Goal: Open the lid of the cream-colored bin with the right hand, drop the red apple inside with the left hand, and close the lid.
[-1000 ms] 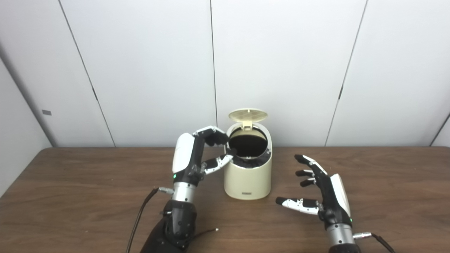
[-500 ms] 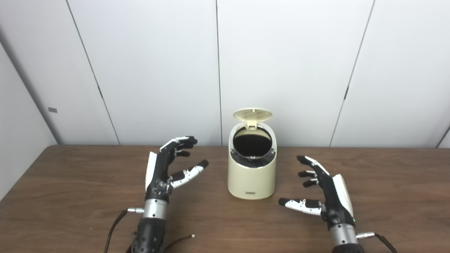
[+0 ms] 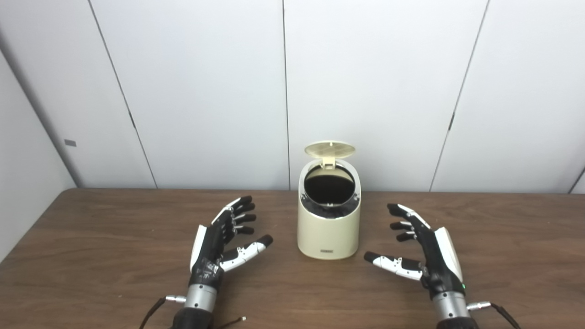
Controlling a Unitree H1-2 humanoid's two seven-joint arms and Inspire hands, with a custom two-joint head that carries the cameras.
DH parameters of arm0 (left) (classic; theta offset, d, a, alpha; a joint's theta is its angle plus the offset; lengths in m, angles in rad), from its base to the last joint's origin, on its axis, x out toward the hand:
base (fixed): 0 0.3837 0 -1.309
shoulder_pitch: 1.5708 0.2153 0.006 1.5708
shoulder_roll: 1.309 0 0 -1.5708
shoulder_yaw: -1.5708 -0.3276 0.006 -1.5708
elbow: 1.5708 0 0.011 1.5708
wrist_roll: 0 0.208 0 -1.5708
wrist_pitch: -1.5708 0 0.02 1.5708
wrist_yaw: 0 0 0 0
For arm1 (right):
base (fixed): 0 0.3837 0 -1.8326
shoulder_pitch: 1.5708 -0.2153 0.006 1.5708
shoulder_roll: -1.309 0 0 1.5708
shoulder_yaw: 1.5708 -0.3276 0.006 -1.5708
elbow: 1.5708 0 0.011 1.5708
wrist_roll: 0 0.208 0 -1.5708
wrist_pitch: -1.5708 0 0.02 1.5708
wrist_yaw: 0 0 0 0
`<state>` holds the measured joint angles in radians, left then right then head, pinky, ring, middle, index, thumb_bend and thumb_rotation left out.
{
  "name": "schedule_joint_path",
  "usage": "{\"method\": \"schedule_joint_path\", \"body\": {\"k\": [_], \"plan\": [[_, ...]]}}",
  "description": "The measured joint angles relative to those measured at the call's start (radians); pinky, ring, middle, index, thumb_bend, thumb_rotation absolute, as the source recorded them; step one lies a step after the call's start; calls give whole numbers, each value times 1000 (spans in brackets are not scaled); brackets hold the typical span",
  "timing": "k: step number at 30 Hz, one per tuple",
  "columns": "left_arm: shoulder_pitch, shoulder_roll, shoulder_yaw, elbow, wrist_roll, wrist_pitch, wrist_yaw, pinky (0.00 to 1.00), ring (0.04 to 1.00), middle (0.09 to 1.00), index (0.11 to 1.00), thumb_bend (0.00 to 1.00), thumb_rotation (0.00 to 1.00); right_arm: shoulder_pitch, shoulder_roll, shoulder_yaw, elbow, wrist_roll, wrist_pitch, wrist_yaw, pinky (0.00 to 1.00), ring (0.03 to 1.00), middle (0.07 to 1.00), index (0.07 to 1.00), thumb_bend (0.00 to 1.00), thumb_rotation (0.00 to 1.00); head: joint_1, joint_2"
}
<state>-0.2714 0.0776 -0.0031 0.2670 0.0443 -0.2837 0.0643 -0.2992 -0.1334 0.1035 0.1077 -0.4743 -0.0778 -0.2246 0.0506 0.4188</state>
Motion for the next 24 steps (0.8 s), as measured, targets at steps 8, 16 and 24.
{"method": "schedule_joint_path", "body": {"k": [8, 16, 24], "plan": [[3, -7, -1, 6, 2, -6, -19, 666, 735, 786, 801, 720, 86, -195, -89, 50, -133, -48, 119, 199, 677, 813, 852, 845, 654, 643, -5, -5], [-6, 8, 2, 34, 2, -36, -33, 682, 735, 780, 789, 713, 35, -261, -125, 78, -150, -128, 194, 308, 646, 817, 858, 844, 693, 661, -31, -21], [-13, 22, 16, 54, 1, -52, -36, 678, 742, 783, 801, 714, 34, -360, -176, 109, -142, -194, 237, 396, 704, 852, 875, 865, 686, 700, -31, -29]]}}
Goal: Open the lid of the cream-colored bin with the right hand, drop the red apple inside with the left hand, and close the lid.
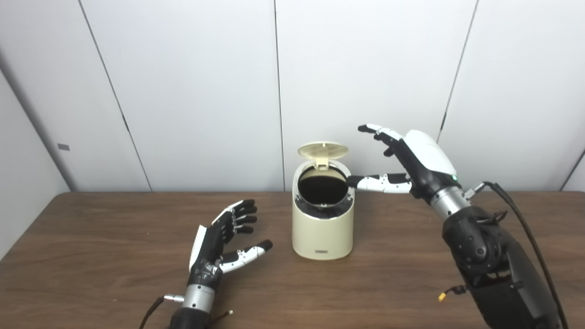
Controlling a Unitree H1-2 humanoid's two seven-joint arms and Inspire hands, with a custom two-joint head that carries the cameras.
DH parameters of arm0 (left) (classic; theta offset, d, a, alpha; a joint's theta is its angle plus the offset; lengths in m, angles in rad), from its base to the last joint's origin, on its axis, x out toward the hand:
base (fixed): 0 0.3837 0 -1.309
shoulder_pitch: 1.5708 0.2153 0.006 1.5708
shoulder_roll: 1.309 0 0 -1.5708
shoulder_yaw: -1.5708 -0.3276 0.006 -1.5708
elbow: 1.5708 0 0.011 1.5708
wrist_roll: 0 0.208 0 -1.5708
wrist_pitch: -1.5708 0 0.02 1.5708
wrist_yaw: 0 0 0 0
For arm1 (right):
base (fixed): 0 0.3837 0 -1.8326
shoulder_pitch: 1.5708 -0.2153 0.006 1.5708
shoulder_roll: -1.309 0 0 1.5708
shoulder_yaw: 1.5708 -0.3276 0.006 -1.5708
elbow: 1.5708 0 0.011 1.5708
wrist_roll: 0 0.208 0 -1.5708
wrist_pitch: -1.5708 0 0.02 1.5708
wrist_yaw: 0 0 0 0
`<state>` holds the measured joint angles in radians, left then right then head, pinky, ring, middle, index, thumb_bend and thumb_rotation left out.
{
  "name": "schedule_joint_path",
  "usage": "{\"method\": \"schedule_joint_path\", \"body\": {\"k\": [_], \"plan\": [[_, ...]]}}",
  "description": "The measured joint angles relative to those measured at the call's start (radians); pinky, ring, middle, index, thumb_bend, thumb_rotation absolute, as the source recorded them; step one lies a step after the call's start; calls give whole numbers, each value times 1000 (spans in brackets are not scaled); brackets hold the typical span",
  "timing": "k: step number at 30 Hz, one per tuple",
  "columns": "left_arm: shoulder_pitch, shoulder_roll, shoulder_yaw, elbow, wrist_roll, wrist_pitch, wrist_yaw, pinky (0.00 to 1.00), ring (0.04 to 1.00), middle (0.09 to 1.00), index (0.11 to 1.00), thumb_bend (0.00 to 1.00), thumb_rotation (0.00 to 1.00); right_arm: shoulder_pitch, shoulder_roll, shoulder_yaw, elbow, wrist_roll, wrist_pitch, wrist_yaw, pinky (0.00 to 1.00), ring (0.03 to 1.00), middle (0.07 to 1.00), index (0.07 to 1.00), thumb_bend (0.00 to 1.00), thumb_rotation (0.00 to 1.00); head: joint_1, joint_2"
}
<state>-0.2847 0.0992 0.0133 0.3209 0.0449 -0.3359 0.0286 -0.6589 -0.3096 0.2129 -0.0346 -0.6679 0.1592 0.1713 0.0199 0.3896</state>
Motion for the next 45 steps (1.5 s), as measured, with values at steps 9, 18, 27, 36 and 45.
{"method": "schedule_joint_path", "body": {"k": [9, 18, 27, 36, 45], "plan": [[-9, -2, 4, 12, 1, 0, 1, 673, 740, 784, 798, 725, 64, -96, -12, 63, 76, -40, -26, 29, 744, 866, 861, 851, 705, 669, 3, -3], [-11, -4, 5, 14, 0, -1, 2, 674, 746, 790, 801, 717, 46, -131, -11, 85, 121, -43, -79, 27, 740, 852, 778, 741, 712, 578, 6, -2], [-11, -3, 2, 14, 9, -1, 3, 658, 735, 786, 793, 708, 19, -122, -4, 84, 135, -44, -134, -12, 787, 853, 737, 709, 690, 507, 9, 3], [-7, -2, 1, 1, 40, 2, 4, 676, 736, 786, 783, 716, 24, -86, -4, 86, 104, -47, -143, -10, 880, 837, 698, 696, 707, 424, 17, 15], [-7, -4, 4, 1, 41, 2, 8, 673, 738, 784, 786, 712, 31, -76, -8, 91, 72, -60, -161, -1, 815, 834, 685, 698, 714, 405, 23, 21]]}}
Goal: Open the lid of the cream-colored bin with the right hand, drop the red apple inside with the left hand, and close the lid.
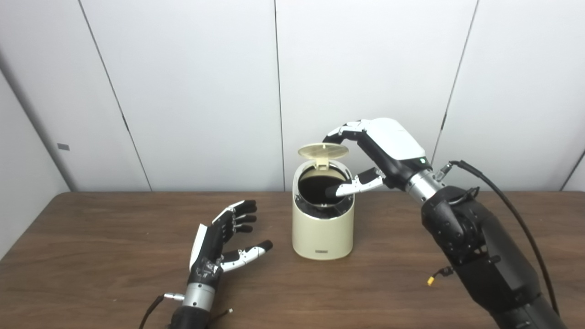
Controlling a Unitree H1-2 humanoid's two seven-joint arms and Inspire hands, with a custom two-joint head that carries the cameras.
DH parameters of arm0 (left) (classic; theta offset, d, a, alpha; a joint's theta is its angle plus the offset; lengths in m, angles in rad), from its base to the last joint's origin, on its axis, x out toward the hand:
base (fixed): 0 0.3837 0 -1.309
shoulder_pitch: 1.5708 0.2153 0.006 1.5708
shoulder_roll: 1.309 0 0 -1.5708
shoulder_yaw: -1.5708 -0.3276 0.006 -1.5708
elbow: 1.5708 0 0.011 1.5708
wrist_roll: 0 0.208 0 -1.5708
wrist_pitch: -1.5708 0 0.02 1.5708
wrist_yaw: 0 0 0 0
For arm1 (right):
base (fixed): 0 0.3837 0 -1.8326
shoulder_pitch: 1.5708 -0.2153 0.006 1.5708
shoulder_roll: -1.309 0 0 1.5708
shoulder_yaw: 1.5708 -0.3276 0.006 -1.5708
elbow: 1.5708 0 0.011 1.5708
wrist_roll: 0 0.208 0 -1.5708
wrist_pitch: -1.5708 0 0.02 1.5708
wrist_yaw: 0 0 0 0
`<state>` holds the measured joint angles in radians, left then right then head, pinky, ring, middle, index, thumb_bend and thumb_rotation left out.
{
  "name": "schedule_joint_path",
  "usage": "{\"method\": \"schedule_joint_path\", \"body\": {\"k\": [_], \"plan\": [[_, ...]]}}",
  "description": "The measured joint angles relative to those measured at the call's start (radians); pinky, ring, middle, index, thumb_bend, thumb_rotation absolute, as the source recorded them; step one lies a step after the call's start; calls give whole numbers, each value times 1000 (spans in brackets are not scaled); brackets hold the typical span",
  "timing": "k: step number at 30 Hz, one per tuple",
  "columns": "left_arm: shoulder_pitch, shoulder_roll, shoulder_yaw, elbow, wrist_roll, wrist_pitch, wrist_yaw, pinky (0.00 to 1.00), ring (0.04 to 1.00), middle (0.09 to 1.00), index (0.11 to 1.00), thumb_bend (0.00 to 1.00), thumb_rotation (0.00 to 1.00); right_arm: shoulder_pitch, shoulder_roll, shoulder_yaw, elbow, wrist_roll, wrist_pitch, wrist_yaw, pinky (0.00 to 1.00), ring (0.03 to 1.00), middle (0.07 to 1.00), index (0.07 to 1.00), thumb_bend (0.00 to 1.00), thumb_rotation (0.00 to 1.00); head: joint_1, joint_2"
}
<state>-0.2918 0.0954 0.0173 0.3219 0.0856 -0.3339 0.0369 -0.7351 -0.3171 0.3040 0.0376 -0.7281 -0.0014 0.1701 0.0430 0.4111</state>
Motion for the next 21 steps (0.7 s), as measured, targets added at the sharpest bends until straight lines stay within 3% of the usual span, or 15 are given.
{"method": "schedule_joint_path", "body": {"k": [7, 14, 21], "plan": [[0, 0, 3, -2, 0, 4, 6, 670, 748, 786, 786, 706, 26, 16, 0, 4, -7, -2, -13, 2, 868, 826, 668, 692, 721, 322, 5, 6], [1, -1, 5, -4, -3, 5, 6, 680, 748, 776, 785, 698, 19, 25, -1, 9, -46, -1, -18, 32, 894, 844, 680, 699, 700, 429, 6, 11], [3, -2, 6, -8, -3, 7, 7, 664, 736, 768, 778, 692, 0, 64, -2, 21, -102, -22, -17, 68, 929, 854, 683, 703, 702, 411, 8, 25]]}}
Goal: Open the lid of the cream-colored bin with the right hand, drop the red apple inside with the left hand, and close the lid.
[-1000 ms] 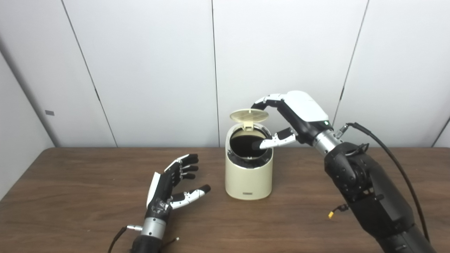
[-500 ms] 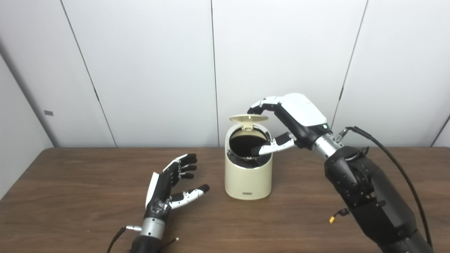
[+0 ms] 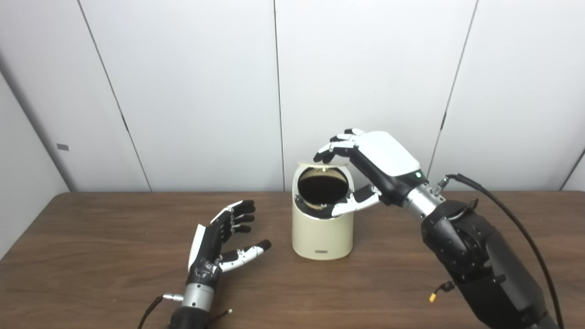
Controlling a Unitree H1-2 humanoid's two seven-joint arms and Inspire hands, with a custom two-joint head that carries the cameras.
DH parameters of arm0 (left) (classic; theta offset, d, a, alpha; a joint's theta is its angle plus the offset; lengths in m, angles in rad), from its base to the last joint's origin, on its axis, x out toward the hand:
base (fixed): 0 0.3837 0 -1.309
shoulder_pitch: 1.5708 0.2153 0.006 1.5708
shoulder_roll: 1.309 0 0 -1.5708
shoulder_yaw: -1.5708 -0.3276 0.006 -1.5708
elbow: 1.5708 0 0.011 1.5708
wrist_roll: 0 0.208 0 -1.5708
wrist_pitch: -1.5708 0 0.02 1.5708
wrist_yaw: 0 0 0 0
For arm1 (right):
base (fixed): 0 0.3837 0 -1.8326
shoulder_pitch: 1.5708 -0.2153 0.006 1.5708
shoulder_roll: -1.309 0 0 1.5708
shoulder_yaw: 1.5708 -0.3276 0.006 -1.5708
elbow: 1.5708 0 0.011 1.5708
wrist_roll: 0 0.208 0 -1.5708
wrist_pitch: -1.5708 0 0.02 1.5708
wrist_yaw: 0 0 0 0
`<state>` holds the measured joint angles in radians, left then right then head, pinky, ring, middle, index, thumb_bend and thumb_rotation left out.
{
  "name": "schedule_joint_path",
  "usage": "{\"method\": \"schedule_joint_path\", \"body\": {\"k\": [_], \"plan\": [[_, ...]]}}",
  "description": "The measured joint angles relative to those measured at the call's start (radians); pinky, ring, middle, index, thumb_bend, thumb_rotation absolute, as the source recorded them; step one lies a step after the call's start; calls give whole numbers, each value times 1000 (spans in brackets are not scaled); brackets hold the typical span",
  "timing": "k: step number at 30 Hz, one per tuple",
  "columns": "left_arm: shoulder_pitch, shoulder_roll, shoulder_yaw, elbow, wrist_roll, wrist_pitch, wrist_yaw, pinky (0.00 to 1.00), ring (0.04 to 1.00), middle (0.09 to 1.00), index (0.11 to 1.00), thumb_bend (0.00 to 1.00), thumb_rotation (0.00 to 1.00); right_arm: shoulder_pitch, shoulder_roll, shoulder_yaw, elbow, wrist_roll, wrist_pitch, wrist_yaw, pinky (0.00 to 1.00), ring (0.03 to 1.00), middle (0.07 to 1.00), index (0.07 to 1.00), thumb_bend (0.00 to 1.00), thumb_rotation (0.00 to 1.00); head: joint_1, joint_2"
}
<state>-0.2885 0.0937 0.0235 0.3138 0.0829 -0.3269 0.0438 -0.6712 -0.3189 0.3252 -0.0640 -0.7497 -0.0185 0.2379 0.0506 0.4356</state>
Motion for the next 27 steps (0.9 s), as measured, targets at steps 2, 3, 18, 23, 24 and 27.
{"method": "schedule_joint_path", "body": {"k": [2, 3, 18, 23, 24, 27], "plan": [[1, 0, 0, -2, 0, 0, 0, 668, 737, 770, 777, 692, 0, 7, 0, 0, -1, -1, 0, 2, 926, 853, 688, 704, 701, 414, 0, 0], [2, 0, 1, -3, 0, 0, 0, 669, 737, 770, 777, 693, 0, 10, 0, 0, -1, -2, 0, 4, 926, 854, 690, 705, 700, 415, 2, 3], [22, -3, 2, -35, 3, 35, 1, 660, 737, 779, 781, 700, 21, 35, 2, 3, -2, -2, -25, 11, 926, 838, 688, 692, 704, 392, 6, 20], [24, -3, 2, -38, 1, 36, 0, 660, 740, 784, 783, 696, 18, 51, 3, 14, -1, -10, -27, 10, 907, 838, 690, 694, 684, 423, 6, 23], [24, -3, 2, -38, 1, 36, 0, 659, 739, 784, 783, 696, 17, 54, 3, 17, -1, -13, -27, 11, 908, 839, 690, 695, 682, 426, 6, 23], [24, -3, 2, -38, 1, 36, 0, 658, 734, 779, 782, 700, 19, 60, 3, 23, -1, -20, -29, 11, 890, 834, 688, 694, 680, 421, 8, 29]]}}
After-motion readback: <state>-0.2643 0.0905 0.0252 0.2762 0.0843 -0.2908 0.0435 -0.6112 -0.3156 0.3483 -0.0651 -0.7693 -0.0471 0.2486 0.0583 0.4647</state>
